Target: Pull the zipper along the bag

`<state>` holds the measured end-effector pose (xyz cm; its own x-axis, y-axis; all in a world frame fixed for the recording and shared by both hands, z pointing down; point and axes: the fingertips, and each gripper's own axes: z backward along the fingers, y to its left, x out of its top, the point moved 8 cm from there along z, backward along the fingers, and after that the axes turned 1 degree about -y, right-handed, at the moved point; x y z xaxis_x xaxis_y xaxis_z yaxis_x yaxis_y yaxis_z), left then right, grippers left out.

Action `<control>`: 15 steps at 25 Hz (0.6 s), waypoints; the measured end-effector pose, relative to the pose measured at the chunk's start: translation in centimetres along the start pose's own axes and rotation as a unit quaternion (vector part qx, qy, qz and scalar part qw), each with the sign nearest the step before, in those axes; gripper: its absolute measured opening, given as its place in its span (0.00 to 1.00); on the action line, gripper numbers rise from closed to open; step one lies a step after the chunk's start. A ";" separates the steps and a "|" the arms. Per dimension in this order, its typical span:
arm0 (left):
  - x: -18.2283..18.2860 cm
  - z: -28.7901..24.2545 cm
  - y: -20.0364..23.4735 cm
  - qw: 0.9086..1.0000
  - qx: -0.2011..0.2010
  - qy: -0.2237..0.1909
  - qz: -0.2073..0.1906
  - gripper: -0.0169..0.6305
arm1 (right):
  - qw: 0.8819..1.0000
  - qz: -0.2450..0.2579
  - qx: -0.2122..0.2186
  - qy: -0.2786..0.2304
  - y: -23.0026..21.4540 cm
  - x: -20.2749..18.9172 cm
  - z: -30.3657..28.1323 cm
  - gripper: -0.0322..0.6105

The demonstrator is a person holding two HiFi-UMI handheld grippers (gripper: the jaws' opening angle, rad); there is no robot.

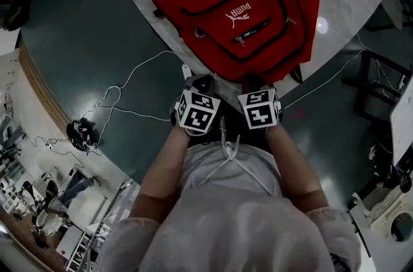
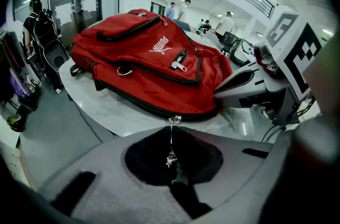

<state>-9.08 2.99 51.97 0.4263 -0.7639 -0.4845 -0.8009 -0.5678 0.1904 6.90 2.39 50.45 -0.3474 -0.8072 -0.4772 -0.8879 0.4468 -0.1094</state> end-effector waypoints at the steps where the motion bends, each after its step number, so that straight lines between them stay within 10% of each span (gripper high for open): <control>1: 0.1 0.1 0.3 1.000 0.004 -0.003 0.002 0.06 | 1.000 0.004 -0.002 -0.002 0.0 0.1 0.0 0.09; 15: 0.8 0.5 3.7 0.999 0.032 -0.011 -0.001 0.06 | 0.999 0.008 -0.017 0.030 0.2 0.5 -0.2 0.09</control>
<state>-11.90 0.42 51.85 0.4195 -0.7551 -0.5038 -0.8253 -0.5484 0.1347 6.50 2.03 50.36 -0.3780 -0.8220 -0.4259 -0.8913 0.4475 -0.0726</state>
